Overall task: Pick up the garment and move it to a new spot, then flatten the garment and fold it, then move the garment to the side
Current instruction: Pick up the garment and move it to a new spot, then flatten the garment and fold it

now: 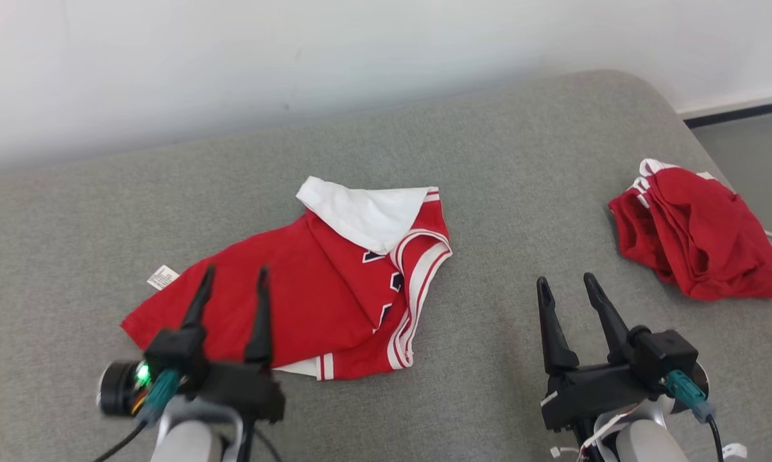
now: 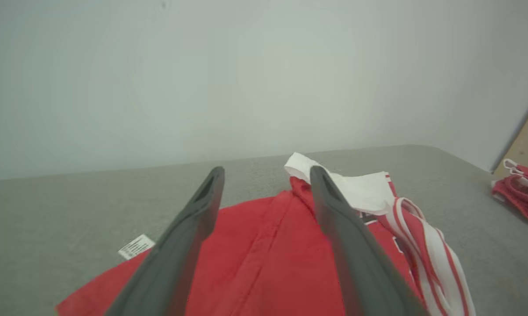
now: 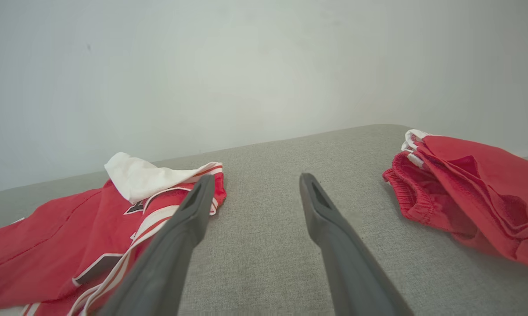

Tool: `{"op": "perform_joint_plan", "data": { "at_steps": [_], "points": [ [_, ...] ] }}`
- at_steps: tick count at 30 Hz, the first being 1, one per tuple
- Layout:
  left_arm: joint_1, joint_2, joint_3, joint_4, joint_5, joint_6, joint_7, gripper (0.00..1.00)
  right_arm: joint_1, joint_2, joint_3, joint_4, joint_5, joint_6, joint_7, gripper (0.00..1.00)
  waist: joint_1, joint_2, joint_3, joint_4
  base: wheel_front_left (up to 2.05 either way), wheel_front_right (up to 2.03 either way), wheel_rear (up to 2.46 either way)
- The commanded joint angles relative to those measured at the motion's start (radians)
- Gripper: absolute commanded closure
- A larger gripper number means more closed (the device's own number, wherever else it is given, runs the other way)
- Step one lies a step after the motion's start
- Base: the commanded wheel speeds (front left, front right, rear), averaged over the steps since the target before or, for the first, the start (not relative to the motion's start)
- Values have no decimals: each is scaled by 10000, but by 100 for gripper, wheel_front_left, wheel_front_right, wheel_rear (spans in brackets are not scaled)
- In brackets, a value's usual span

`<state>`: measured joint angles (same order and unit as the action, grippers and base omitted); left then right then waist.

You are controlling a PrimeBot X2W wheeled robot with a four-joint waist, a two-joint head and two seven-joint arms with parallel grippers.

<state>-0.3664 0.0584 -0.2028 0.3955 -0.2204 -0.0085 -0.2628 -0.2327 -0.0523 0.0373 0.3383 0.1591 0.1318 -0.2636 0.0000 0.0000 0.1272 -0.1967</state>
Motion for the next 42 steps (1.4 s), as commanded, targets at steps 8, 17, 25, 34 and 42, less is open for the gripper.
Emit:
{"op": "perform_joint_plan", "data": {
  "at_steps": [8, 17, 25, 34, 42],
  "points": [
    [2169, 7, 1646, -749, 578, 58, -29, 0, 690, 25, -46, 44, -148, -25, -7, 0, 0, 0, -699, 502, 0, 0, 0],
    [3557, -68, 2753, -1391, 944, 178, -29, 0, 902, 20, 67, 101, -92, -25, -7, 0, 0, 0, -1064, 725, 0, 0, 0],
    [4514, -82, 2323, -2018, 712, 785, -30, 0, 1062, 22, 63, 166, -197, -25, -5, 0, 0, 0, -1232, 924, 0, 0, 0],
    [4521, -86, 1823, -2083, 528, 949, -30, 0, 966, 24, 544, 195, -90, -25, -7, 0, 0, 0, -997, 1338, 0, 0, 0],
    [3966, -85, 1198, -1847, 342, 909, -30, 0, 476, 22, 1072, 701, 172, -25, -5, 0, 0, 0, -271, 2102, 0, 0, 0]
  ]
}}
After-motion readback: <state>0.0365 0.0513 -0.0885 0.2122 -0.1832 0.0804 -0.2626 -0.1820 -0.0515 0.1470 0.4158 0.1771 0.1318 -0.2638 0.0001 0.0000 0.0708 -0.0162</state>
